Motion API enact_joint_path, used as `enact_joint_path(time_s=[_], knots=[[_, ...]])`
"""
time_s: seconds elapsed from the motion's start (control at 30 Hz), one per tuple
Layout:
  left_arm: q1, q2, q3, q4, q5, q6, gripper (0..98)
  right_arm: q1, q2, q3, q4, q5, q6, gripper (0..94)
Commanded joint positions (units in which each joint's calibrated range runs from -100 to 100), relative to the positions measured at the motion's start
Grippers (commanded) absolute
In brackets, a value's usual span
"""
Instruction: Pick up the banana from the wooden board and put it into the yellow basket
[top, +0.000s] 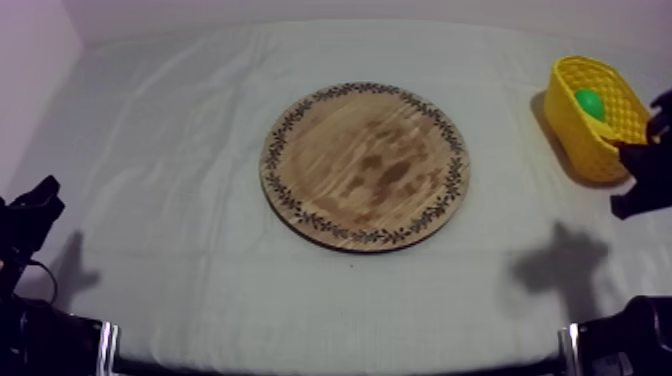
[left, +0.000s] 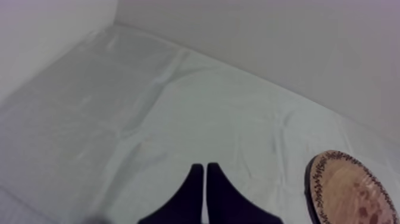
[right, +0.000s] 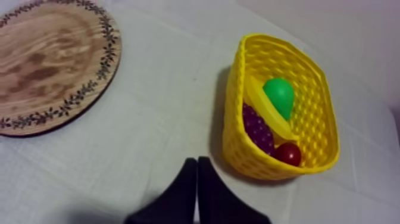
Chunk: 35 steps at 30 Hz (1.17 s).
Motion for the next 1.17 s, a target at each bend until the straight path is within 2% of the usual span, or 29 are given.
enact_joint_path(time_s=[0.0,0.27,0.4,0.6,0.67,0.73,0.97,1.13], knots=[[0.0,0.0,0.0,0.01,0.0,0.0,0.1,-1.4,-14.3,2.0,1.2,1.5,-2.5,0.7],[0.0,0.0,0.0,0.01,0.0,0.0,0.1,-2.9,-23.4,8.0,4.7,1.9,-8.4,0.7],[0.0,0.0,0.0,0.01,0.0,0.0,0.1,-3.2,-23.9,12.2,4.6,0.2,-9.7,0.7],[0.0,0.0,0.0,0.01,0.0,0.0,0.1,-3.0,-24.1,17.0,8.1,-4.9,-22.2,0.6],[0.0,0.0,0.0,0.01,0.0,0.0,0.1,-2.9,-24.1,17.8,8.4,-7.2,-23.7,0.6],[0.0,0.0,0.0,0.01,0.0,0.0,0.1,-2.9,-24.2,18.3,8.5,-8.8,-22.5,0.6],[0.0,0.0,0.0,0.01,0.0,0.0,0.1,-2.9,-24.2,18.7,8.6,-10.3,-12.9,0.6],[0.0,0.0,0.0,0.01,0.0,0.0,0.1,-2.9,-24.2,18.7,8.6,-10.4,-11.6,0.6]])
